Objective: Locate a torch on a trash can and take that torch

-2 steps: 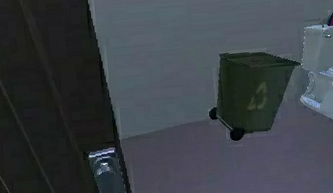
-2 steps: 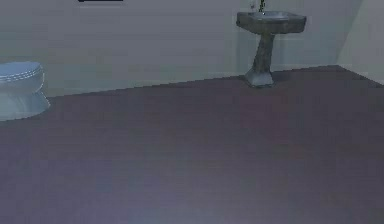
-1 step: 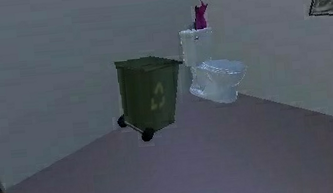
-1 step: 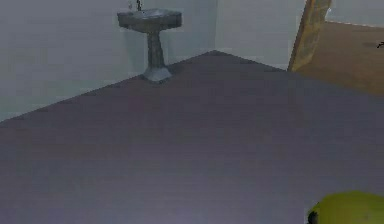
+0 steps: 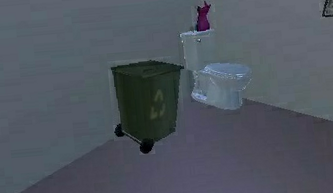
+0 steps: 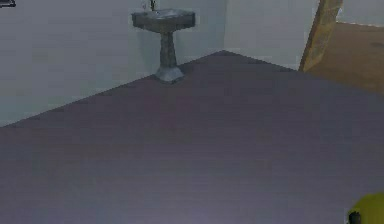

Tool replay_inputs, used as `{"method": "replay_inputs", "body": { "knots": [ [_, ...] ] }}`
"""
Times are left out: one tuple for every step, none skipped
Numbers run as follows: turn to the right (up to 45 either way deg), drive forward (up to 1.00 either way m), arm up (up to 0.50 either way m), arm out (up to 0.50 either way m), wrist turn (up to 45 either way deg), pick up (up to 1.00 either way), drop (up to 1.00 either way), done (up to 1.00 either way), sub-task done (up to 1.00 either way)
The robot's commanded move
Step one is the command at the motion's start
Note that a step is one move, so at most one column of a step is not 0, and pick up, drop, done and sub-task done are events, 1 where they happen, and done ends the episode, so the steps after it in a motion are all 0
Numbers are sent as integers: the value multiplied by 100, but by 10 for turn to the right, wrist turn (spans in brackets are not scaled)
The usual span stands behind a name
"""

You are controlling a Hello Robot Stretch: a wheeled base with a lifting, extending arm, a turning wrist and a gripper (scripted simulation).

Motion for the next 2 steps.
{"method": "replay_inputs", "body": {
  "knots": [
    [450, 0, 0, 0, 0, 0, 0, 0, 0],
    [150, 0, 0, 0, 0, 0, 0, 0, 0]
  ]
}}
